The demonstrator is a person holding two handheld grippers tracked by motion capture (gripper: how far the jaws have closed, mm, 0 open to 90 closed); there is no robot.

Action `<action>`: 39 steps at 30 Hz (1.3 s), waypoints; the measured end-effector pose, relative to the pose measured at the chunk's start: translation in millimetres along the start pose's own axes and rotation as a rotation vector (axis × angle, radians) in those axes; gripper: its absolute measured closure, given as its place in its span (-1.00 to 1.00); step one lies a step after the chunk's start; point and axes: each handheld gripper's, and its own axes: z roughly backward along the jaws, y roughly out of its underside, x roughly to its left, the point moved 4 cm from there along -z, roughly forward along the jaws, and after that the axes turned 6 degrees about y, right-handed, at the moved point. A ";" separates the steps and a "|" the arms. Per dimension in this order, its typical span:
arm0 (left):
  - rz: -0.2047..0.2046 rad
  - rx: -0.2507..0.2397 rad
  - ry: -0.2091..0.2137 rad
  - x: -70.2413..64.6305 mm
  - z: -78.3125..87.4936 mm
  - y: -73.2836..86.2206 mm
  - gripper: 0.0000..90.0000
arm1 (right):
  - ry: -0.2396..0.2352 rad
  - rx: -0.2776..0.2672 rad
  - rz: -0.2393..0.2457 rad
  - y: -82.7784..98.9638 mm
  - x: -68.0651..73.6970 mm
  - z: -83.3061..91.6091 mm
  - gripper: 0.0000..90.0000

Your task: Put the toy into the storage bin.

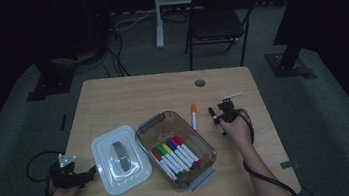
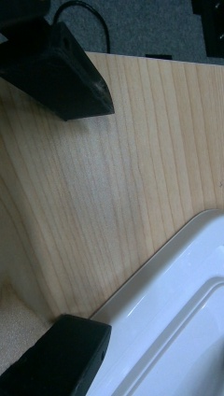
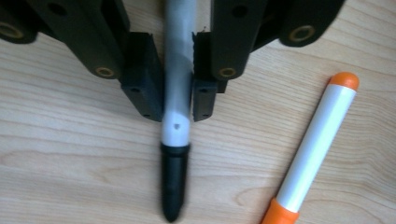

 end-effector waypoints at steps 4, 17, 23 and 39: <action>0.000 0.000 0.000 0.0 0.0 0.0 -0.99 | -0.019 0.015 -0.038 0.7 -2.6 1.3 0.70; 0.000 0.000 0.000 0.0 0.0 0.0 -0.99 | -0.128 -0.035 -0.114 -5.8 -3.4 32.8 0.70; 0.000 0.000 0.000 0.0 0.0 0.0 -0.99 | -0.177 -0.089 -0.098 -13.5 6.1 63.5 0.70; -0.001 -0.001 -0.001 0.1 -0.1 -0.1 -0.99 | -0.336 -0.176 0.061 -16.6 73.4 138.6 0.70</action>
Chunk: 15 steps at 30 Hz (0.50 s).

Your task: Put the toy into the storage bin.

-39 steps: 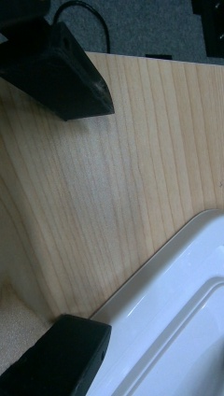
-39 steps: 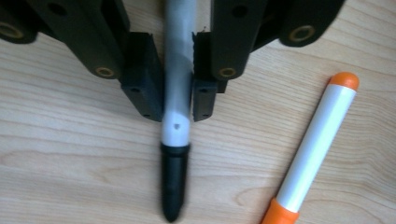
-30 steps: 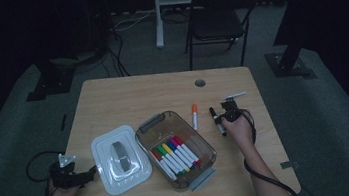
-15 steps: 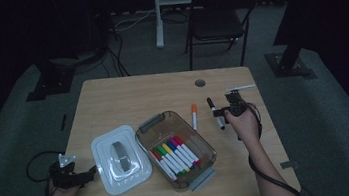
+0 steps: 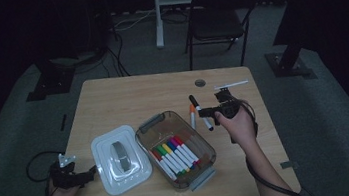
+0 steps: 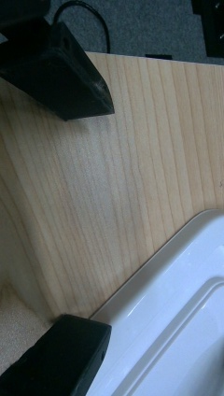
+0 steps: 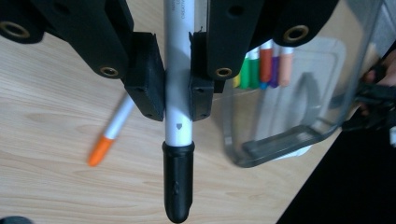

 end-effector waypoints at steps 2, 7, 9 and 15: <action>0.003 -0.001 0.001 -0.2 -0.1 0.0 -0.99 | -0.018 0.005 0.014 0.1 10.2 1.4 0.70; 0.000 0.000 0.000 0.0 0.0 0.0 -0.99 | -0.076 0.023 0.062 2.4 35.8 1.6 0.70; 0.000 0.000 0.000 0.0 0.0 0.0 -0.99 | -0.098 0.031 0.081 3.0 45.1 1.1 0.70; 0.000 0.000 0.000 0.0 0.0 0.0 -0.99 | -0.173 0.076 0.137 9.3 77.2 -5.9 0.70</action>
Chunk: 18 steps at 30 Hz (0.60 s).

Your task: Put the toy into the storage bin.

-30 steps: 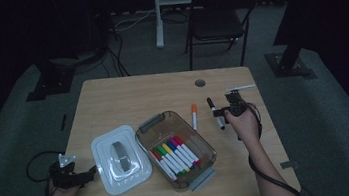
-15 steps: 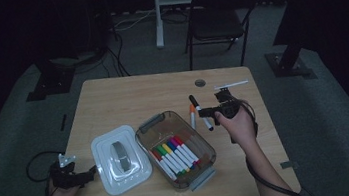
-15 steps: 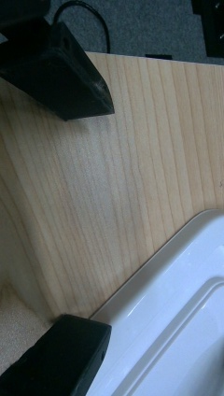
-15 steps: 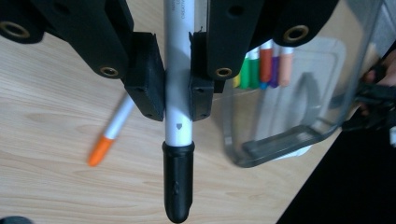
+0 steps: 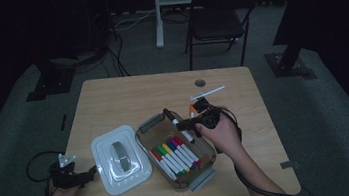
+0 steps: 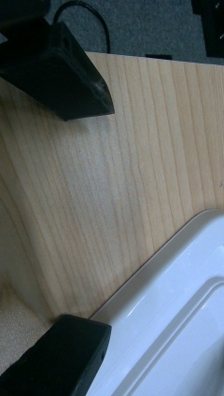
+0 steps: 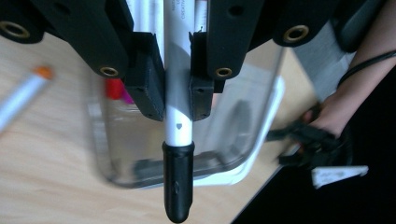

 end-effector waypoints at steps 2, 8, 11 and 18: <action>0.000 0.000 0.000 0.0 0.0 0.0 -0.99 | -0.038 0.035 0.014 1.9 8.2 -7.7 0.70; 0.000 0.000 0.000 0.0 0.0 0.0 -0.99 | -0.053 0.095 0.047 7.0 27.2 -32.6 0.70; 0.000 0.000 0.000 0.0 0.0 0.0 -0.99 | -0.051 0.126 0.063 9.7 32.5 -44.1 0.70; 0.001 -0.001 0.000 -0.1 0.0 0.0 -0.99 | -0.047 0.203 0.081 20.1 40.0 -67.5 0.70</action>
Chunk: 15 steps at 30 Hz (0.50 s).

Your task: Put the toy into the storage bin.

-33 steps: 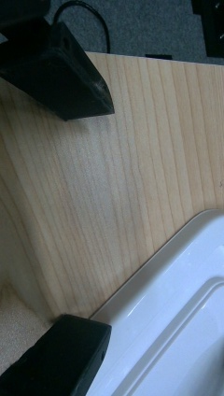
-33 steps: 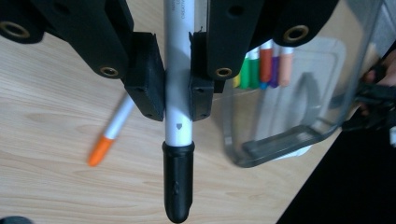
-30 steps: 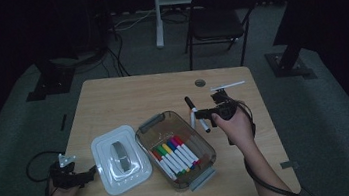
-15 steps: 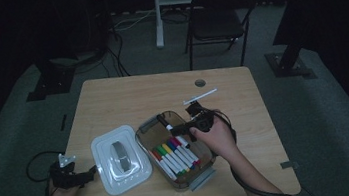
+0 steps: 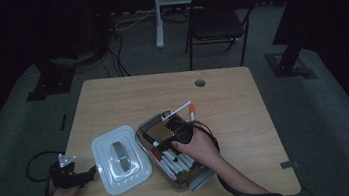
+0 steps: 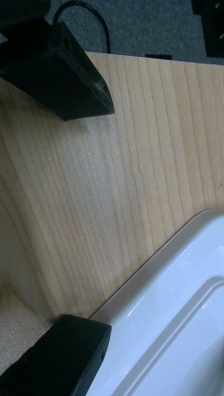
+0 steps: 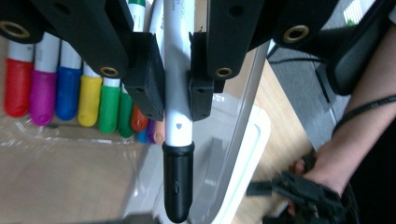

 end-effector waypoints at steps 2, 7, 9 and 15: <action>0.000 0.000 0.000 0.0 0.0 0.0 -0.99 | 0.005 0.007 0.001 0.5 0.4 -3.0 0.70; -0.001 0.001 0.000 0.1 0.0 0.0 -0.99 | 0.024 0.079 0.015 3.6 2.5 -21.4 0.70; 0.001 -0.002 0.000 0.0 -0.1 -0.1 -0.99 | 0.028 0.099 0.020 3.9 2.4 -26.5 0.70; -0.002 0.002 -0.001 0.2 0.1 0.0 -0.99 | 0.035 0.159 0.032 4.8 1.4 -38.9 0.70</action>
